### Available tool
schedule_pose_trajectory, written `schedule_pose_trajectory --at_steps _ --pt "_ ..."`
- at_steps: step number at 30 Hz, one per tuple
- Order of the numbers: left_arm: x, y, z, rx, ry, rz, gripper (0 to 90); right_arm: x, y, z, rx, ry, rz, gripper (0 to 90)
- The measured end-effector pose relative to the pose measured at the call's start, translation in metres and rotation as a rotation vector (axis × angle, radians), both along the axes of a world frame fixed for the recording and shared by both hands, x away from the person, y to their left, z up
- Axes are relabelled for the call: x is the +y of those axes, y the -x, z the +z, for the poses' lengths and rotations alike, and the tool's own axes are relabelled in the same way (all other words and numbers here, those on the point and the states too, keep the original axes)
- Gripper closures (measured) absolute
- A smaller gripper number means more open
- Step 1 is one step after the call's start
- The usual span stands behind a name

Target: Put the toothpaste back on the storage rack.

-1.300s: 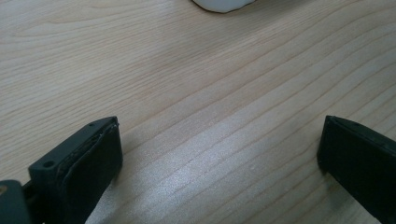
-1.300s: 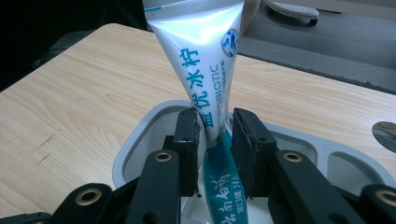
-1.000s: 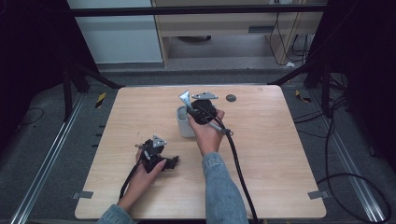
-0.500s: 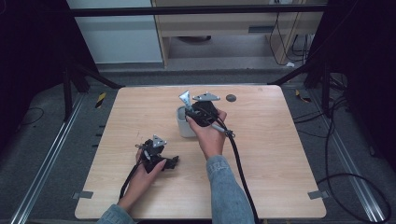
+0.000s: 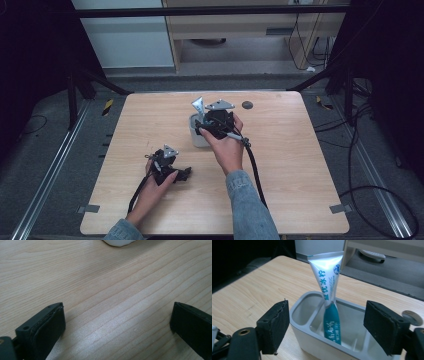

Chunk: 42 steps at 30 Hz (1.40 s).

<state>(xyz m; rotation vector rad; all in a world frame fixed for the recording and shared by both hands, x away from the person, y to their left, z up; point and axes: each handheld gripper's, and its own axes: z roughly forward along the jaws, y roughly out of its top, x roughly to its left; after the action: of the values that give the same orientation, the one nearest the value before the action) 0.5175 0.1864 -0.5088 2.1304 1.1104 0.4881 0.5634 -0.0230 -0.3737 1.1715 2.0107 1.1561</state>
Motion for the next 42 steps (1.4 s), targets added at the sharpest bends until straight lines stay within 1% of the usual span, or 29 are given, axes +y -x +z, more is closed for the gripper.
schedule_pose_trajectory --at_steps 4,8,10,15,19,23,29,35,42 --pt "0.0 0.0 0.0 0.0 0.0 0.0 0.0 -0.005 0.001 0.002 0.007 -0.004 0.005 16.4" --pt "0.0 0.0 0.0 -0.001 0.0 -0.001 0.0 -0.009 0.003 0.004 0.004 0.003 0.007 13.6" --pt "0.0 0.0 0.0 -0.001 -0.001 -0.001 0.0 -0.012 0.006 0.006 0.011 0.005 0.009 11.8" --pt "0.0 0.0 0.0 -0.001 -0.001 -0.001 0.0 -0.017 0.011 0.01 0.012 0.013 0.011 10.3" --pt "0.0 0.0 0.0 0.0 0.0 -0.001 0.0 -0.023 0.015 0.013 0.01 0.01 0.017 9.1" --pt "0.0 0.0 0.0 -0.001 0.0 0.0 0.0 -0.028 0.019 0.014 -0.005 -0.006 0.017 8.7" --pt "0.0 0.0 0.0 -0.001 0.0 0.0 0.0 -0.037 0.022 0.013 0.007 -0.016 0.005 8.7" --pt "0.0 0.0 0.0 -0.001 0.0 0.0 0.0 -0.047 0.026 0.011 0.008 -0.012 -0.003 8.7" --pt "0.0 0.0 0.0 -0.002 0.001 0.0 0.0 -0.059 0.032 0.011 0.007 -0.023 -0.017 8.5"
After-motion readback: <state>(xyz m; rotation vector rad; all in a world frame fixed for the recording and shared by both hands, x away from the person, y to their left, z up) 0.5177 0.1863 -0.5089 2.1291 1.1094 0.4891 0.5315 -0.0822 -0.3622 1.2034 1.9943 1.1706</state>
